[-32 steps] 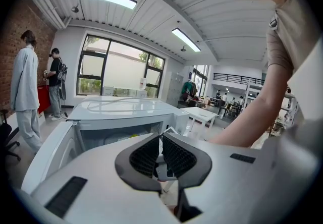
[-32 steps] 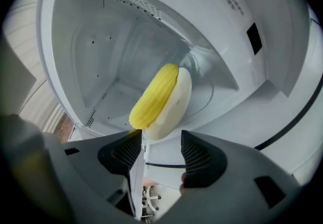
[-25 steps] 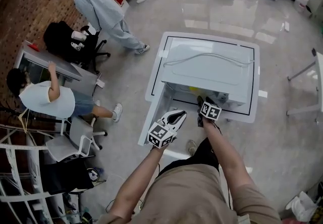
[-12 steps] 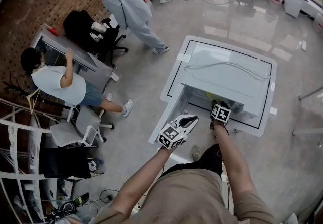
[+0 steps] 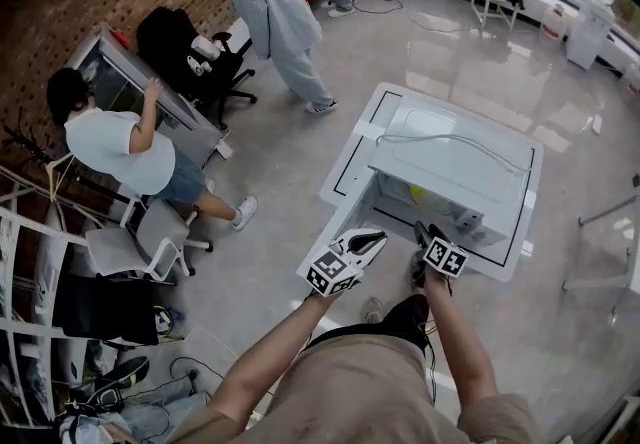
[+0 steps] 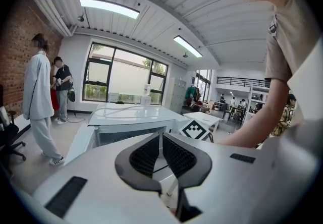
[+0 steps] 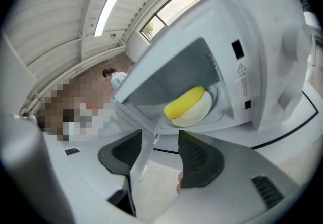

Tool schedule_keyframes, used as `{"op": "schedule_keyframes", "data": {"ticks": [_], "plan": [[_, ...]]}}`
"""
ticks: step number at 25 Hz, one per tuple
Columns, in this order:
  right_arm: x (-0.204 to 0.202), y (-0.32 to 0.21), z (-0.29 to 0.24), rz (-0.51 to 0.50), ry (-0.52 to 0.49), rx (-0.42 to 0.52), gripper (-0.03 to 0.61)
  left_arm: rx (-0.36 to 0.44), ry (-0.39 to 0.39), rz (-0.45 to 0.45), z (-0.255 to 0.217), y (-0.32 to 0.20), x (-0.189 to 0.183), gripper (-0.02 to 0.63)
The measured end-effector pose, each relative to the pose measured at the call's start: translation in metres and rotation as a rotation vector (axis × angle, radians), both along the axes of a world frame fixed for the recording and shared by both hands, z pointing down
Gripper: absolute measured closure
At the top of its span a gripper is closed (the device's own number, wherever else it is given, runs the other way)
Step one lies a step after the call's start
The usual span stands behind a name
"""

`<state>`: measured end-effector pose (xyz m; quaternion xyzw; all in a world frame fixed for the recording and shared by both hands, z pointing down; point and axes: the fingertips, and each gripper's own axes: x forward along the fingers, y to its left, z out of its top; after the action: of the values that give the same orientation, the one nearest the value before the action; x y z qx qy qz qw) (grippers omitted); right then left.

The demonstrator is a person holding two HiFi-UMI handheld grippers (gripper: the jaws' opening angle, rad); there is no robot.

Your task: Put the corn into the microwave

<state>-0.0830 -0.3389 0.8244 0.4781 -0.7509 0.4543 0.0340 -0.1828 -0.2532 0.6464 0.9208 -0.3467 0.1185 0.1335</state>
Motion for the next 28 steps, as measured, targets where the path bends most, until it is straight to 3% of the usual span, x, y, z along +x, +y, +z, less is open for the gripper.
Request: {"op": "schedule_keyframes", "data": {"ticks": [4,9,15,28], "plan": [[0.001,0.028,-0.066,-0.034,-0.091,0.077,0.347,0.014,0.034,-0.001,-0.012,0.015,-0.004,0.603],[0.012,0.049,-0.14,-0.093,-0.116,0.198,0.347,0.05,0.078,0.005,-0.033,0.032,0.0,0.603],[0.035,0.068,-0.206,-0.158,-0.008,0.361,0.347,0.099,0.124,-0.014,-0.066,0.044,0.006,0.603],[0.09,0.092,-0.295,-0.299,0.12,0.555,0.347,0.124,0.148,-0.133,-0.115,0.067,0.036,0.603]]}}
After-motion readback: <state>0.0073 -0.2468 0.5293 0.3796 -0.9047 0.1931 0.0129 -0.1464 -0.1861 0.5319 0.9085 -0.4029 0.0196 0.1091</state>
